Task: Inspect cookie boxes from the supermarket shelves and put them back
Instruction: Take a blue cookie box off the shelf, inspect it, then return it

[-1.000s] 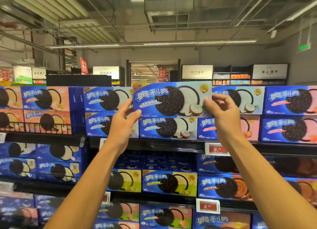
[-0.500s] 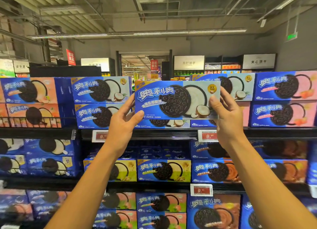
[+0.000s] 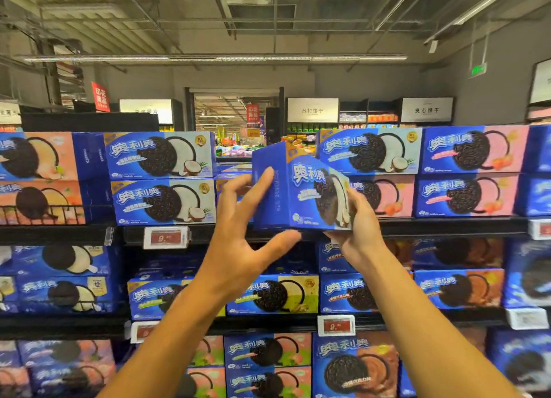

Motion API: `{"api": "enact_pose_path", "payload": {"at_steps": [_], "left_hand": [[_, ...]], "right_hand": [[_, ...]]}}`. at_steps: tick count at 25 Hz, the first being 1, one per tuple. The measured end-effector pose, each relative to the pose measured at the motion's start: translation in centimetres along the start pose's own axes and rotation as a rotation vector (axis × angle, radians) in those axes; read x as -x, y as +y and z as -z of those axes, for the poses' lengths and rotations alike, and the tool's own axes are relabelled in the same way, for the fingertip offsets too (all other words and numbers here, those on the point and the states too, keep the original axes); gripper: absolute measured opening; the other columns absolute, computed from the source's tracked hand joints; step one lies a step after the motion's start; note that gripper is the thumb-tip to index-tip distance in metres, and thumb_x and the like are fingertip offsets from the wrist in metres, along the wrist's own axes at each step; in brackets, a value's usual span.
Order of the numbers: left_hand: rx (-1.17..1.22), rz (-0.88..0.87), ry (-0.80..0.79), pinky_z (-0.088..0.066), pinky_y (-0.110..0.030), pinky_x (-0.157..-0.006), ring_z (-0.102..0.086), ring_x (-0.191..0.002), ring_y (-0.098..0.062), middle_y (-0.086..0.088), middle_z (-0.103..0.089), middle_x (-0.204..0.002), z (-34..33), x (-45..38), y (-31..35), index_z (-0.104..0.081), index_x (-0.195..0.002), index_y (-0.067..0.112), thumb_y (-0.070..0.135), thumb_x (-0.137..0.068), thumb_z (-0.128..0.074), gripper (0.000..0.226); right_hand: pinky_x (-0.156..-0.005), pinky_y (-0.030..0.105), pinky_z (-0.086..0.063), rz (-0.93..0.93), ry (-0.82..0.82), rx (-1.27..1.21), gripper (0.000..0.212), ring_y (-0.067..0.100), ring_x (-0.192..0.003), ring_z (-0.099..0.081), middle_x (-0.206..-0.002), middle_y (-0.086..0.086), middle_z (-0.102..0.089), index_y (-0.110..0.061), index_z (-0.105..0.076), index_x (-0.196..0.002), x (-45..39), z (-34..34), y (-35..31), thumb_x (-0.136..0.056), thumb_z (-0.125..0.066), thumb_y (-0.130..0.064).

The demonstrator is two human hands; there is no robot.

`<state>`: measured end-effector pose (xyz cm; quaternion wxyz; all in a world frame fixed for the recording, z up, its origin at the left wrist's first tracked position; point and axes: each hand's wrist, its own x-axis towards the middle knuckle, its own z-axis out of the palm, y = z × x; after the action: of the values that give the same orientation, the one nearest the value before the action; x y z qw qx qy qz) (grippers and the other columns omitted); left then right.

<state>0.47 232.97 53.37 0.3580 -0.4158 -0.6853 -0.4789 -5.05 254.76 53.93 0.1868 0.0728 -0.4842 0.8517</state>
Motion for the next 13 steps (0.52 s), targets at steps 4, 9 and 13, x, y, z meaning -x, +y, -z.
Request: {"api": "enact_pose_path", "payload": {"at_steps": [4,9,13], "left_hand": [[-0.103,-0.166,-0.068,-0.039,-0.031,-0.109,-0.034,-0.131,-0.014,0.022,-0.024,-0.129,-2.7,-0.6,1.8,-0.03,-0.141,0.054,0.064,-0.082,-0.06,0.066],[-0.022,-0.133,-0.063,-0.037,-0.021,-0.107,-0.033,-0.131,-0.003,0.017,-0.023,-0.138,-2.7,-0.5,1.7,-0.029,-0.143,0.048,0.049,-0.083,-0.064,0.07],[-0.034,-0.136,-0.064,-0.035,-0.023,-0.109,-0.032,-0.134,-0.007,0.013,-0.025,-0.14,-2.5,-0.3,1.3,-0.029,-0.146,0.042,0.048,-0.084,-0.065,0.072]], "right_hand": [[-0.095,0.046,-0.053,-0.041,-0.051,-0.12,0.047,0.033,-0.112,-0.064,-0.13,0.019,-0.064,-0.007,-0.059,-0.136,0.4,-1.8,2.7,-0.106,-0.039,-0.037],[-0.075,0.035,-0.057,-0.026,-0.029,-0.203,0.037,0.022,-0.092,-0.066,-0.115,0.011,-0.066,-0.013,-0.061,-0.127,0.3,-1.9,2.8,-0.106,-0.039,-0.034],[-0.059,0.028,-0.056,-0.033,0.004,-0.176,0.032,0.016,-0.073,-0.071,-0.094,0.006,-0.073,-0.014,-0.068,-0.106,0.3,-1.6,3.0,-0.103,-0.044,-0.034]]}}
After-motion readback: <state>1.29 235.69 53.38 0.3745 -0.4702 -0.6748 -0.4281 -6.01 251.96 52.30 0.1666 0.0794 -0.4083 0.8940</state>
